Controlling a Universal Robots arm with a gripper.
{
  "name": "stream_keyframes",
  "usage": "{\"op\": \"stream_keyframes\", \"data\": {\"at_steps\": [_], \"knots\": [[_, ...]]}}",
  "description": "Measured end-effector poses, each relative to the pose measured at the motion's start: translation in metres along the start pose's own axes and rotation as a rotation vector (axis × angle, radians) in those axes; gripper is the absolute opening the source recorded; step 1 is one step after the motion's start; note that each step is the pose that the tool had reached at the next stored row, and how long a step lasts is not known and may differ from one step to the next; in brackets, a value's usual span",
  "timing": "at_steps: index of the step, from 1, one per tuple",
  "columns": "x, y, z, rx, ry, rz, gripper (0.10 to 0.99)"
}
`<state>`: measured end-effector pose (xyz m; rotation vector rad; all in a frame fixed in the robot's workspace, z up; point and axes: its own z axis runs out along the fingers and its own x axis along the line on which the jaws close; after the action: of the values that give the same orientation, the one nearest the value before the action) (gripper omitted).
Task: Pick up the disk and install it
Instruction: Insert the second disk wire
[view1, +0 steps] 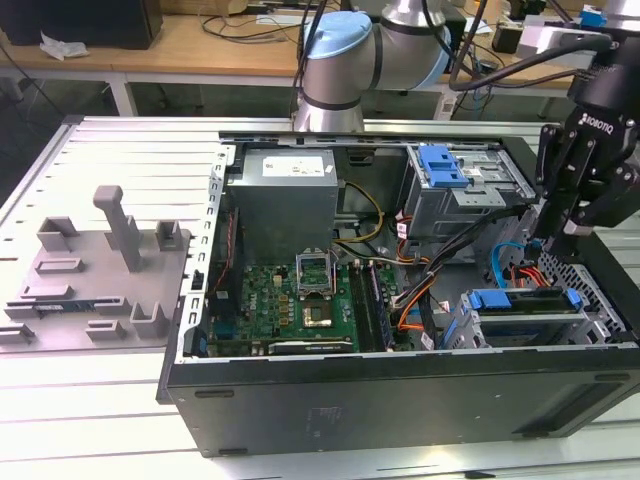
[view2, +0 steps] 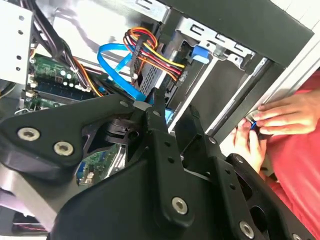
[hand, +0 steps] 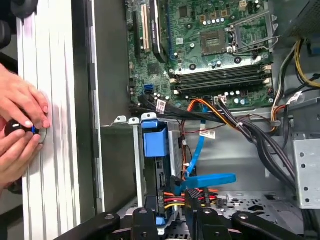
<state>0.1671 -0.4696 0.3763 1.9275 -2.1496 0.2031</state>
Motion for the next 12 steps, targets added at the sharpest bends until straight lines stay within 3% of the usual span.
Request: {"op": "stream_keyframes", "data": {"at_steps": [3,5,7,10,11,12], "knots": [[-0.0009,0.0009,0.0019,0.003,0.0023,0.019,0.361],[-0.0059,0.0078,0.0031,0.011,0.0242,0.023,0.361],[-0.0119,0.0121,0.0029,0.029,0.0574,0.031,0.361],[-0.0151,0.0128,0.0069,0.038,0.0582,0.033,0.361],[-0.015,0.0129,0.007,0.039,0.0549,0.033,0.361],[-0.0151,0.0129,0.0072,0.04,0.0443,0.033,0.361]]}}
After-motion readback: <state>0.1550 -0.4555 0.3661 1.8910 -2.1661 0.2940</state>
